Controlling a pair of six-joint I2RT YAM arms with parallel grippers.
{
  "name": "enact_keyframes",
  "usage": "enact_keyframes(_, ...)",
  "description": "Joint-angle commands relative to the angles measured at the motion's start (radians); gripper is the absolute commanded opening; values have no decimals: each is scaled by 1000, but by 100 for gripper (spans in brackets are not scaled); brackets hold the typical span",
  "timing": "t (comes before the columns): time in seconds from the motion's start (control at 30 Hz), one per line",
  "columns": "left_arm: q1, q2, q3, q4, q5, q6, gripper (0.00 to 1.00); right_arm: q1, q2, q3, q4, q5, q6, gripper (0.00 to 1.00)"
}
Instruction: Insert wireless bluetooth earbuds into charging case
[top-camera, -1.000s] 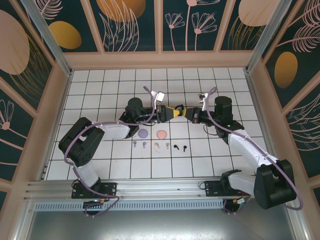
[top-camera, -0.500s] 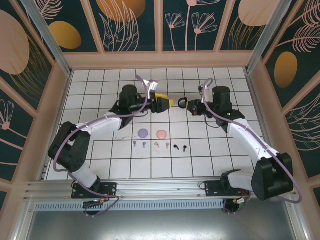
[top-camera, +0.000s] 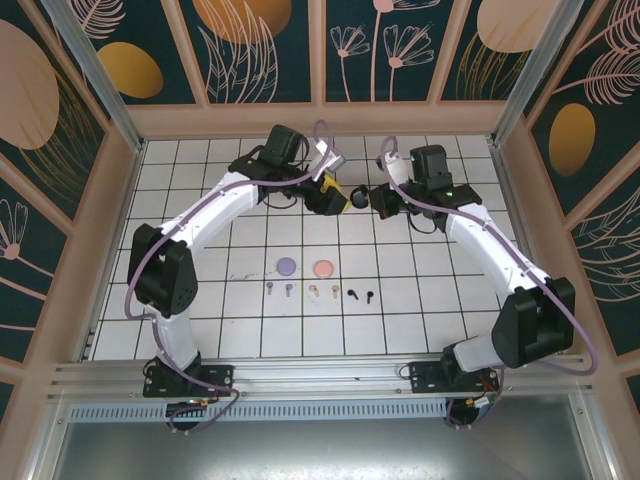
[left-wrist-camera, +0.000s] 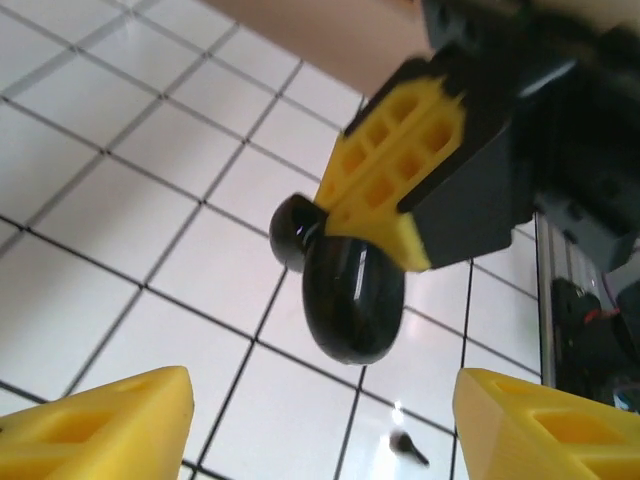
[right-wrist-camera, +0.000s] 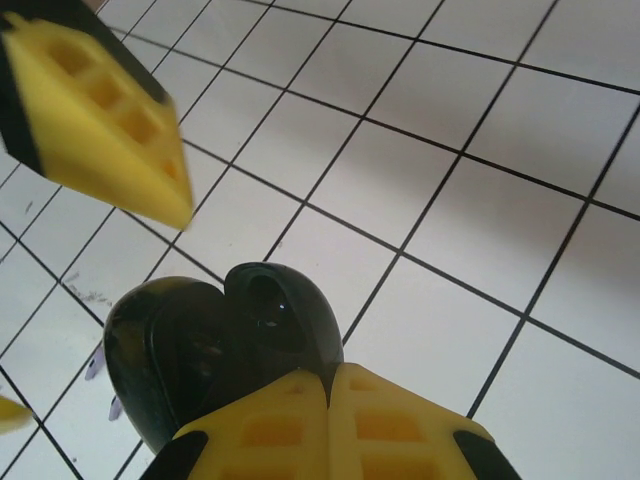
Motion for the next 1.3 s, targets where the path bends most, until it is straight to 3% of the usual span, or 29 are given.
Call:
enact_keyframes(0.0,6,26,72,-198,64,125,65,25,29,48,-94,21,-87,0)
enact_keyframes(0.6,5,65,109,-234,141,150,62,102,38,91,-104,28,-83,0)
enact_keyframes(0.8,5,88,148,-268,174,169,51,105,31,93,-101,23,-80,0)
enact_keyframes(1.17,5,133,186,-292,226,188,40,117,19,100,-103,16,-79,0)
enact_keyframes(1.27,5,137,182,-290,240,190,32,117,20,97,-101,16,-79,0)
